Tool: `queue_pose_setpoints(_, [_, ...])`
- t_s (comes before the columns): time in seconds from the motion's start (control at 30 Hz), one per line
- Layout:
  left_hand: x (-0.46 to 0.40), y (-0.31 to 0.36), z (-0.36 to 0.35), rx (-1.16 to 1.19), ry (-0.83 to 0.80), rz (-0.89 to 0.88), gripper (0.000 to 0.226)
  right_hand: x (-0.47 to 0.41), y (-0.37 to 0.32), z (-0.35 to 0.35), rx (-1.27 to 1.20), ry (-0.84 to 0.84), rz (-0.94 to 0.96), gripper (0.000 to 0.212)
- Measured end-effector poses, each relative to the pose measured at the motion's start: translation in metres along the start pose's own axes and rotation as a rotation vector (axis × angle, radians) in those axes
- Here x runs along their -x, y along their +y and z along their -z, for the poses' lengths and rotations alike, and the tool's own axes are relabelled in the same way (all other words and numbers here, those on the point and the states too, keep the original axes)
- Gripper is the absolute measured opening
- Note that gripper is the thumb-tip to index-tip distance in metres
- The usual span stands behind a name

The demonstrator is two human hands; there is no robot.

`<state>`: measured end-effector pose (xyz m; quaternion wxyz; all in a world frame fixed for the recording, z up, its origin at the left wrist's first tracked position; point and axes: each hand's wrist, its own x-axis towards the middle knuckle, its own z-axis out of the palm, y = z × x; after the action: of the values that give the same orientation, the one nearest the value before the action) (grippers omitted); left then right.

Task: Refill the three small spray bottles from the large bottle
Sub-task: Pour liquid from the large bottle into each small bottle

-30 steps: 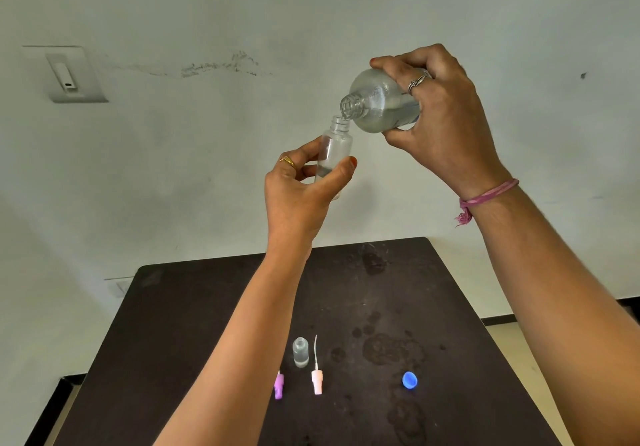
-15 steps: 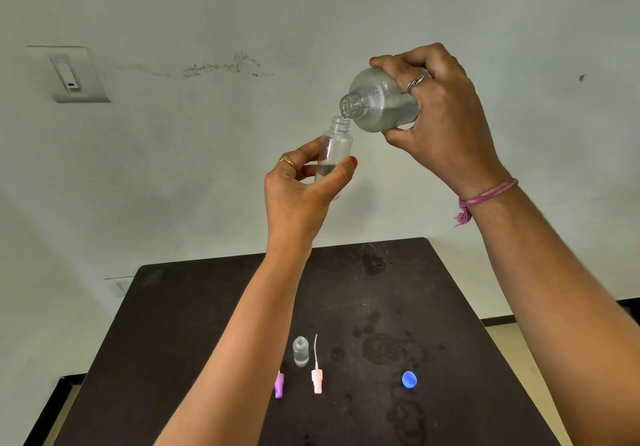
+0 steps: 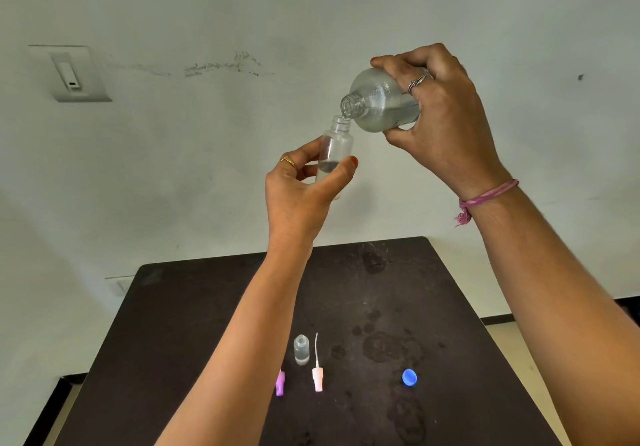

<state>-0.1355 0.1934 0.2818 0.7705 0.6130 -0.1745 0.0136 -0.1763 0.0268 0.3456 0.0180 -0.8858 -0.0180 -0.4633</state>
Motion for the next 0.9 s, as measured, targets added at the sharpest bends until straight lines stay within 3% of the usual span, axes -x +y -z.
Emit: queue_pose_setpoints(0.9, [0.0027, 0.0006, 0.0009, -0.023, -0.004, -0.016, 0.036, 0.0022, -0.0024, 0.0051, -0.007, 0.000, -0.015, 0.070])
